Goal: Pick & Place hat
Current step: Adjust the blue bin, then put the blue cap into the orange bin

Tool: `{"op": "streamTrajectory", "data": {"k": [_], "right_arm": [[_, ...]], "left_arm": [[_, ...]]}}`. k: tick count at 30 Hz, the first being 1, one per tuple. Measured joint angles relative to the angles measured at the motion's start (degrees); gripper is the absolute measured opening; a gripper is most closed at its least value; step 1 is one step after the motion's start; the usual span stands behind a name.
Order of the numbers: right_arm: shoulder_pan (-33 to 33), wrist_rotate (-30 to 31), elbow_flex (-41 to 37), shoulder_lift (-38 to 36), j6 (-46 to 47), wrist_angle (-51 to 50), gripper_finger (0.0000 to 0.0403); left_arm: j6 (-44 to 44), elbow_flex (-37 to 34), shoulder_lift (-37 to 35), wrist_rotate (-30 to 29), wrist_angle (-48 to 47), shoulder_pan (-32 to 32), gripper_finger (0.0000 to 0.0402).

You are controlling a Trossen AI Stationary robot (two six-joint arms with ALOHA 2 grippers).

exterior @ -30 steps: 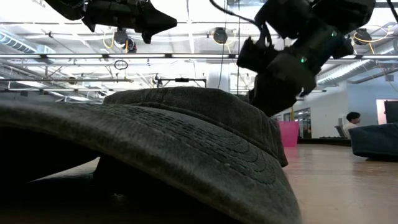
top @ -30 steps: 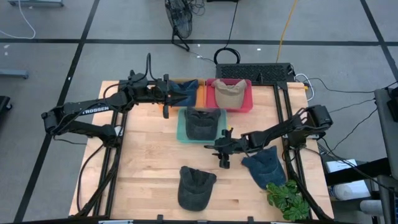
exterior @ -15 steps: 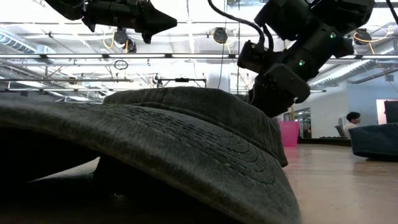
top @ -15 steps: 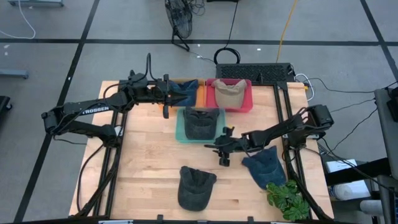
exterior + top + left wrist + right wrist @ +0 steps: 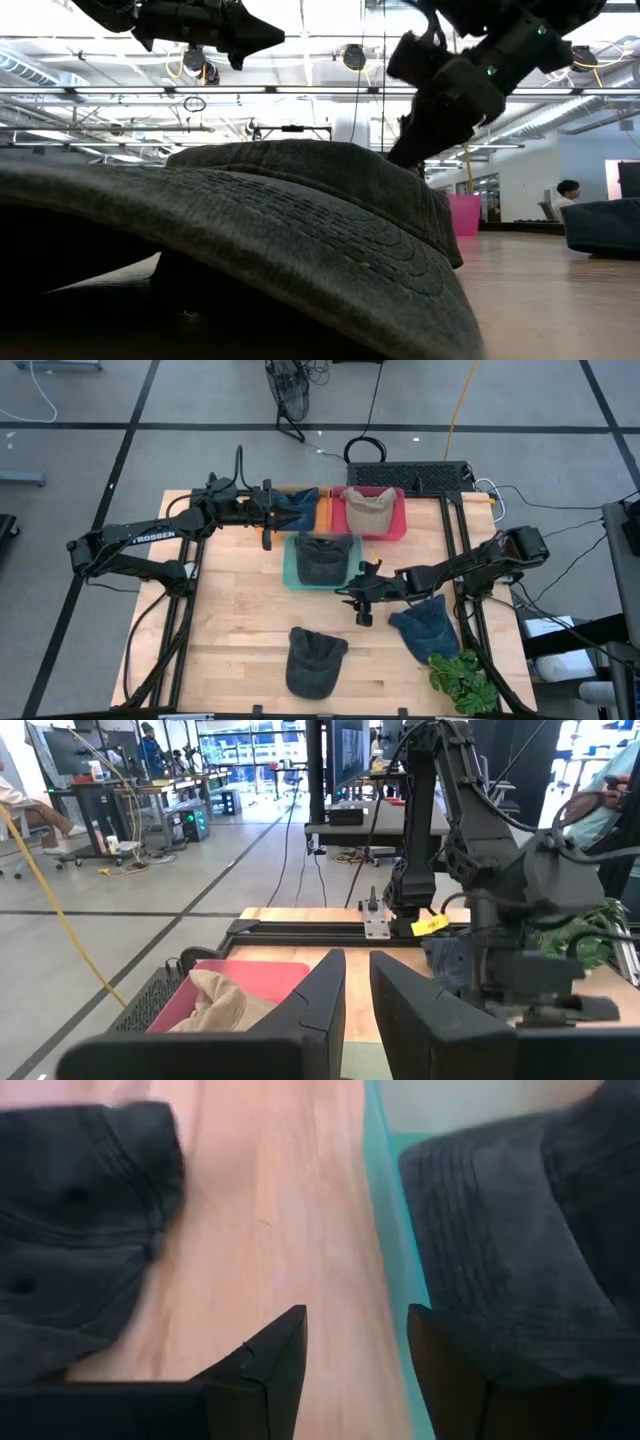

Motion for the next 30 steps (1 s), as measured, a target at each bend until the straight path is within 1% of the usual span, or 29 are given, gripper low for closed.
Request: {"op": "streamTrajectory", "data": {"k": [4, 6, 8, 12, 14, 15, 17, 18, 26, 28, 30], "right_arm": [[-0.3, 0.2, 0.0, -3.9, -0.7, -1.1, 0.0155], [-0.4, 2.2, 0.0, -6.0, -0.7, -2.2, 0.0155], [-0.4, 6.1, 0.0, -8.1, -0.6, -4.5, 0.0155], [-0.4, 17.4, 0.0, -11.2, 2.4, -12.7, 0.0155], [-0.4, 20.4, 0.0, -12.2, 5.0, -16.1, 0.0155], [-0.5, 20.5, 0.0, -12.7, 6.2, -17.7, 0.0155], [-0.4, 19.1, 0.0, -14.0, 7.9, -20.1, 0.0155], [-0.4, 17.2, 0.0, -14.6, 8.4, -20.9, 0.0155], [-0.3, -2.1, 0.0, -18.5, 9.7, -23.0, 0.0155], [-0.3, -6.9, 0.0, -19.1, 10.0, -24.9, 0.0155], [-0.3, -10.5, 0.0, -19.6, 12.4, -27.4, 0.0155]], "left_arm": [[0.0, 0.0, 0.0, 0.0, 0.0, 0.0, 0.0063], [0.0, 0.0, 0.0, 0.0, 0.0, 0.0, 0.0063], [0.0, 0.0, 0.0, 0.0, 0.0, 0.0, 0.0063], [0.0, 0.0, 0.0, 0.0, 0.0, -0.1, 0.0063], [0.0, 0.0, 0.0, 0.1, 0.0, -0.4, 0.0063], [0.0, 0.0, 0.0, 0.3, 0.0, -0.7, 0.0063], [0.1, 0.0, 0.0, 0.5, 0.0, -1.5, 0.0063], [0.4, 0.0, 0.0, 0.5, 0.0, -2.0, 0.0063], [3.6, 0.0, 0.0, 0.6, 0.3, -6.7, 0.0063], [4.4, 0.0, 0.0, 0.5, 0.3, -7.4, 0.0063], [4.7, 0.0, 0.0, 0.5, 0.2, -7.8, 0.0063]]}}
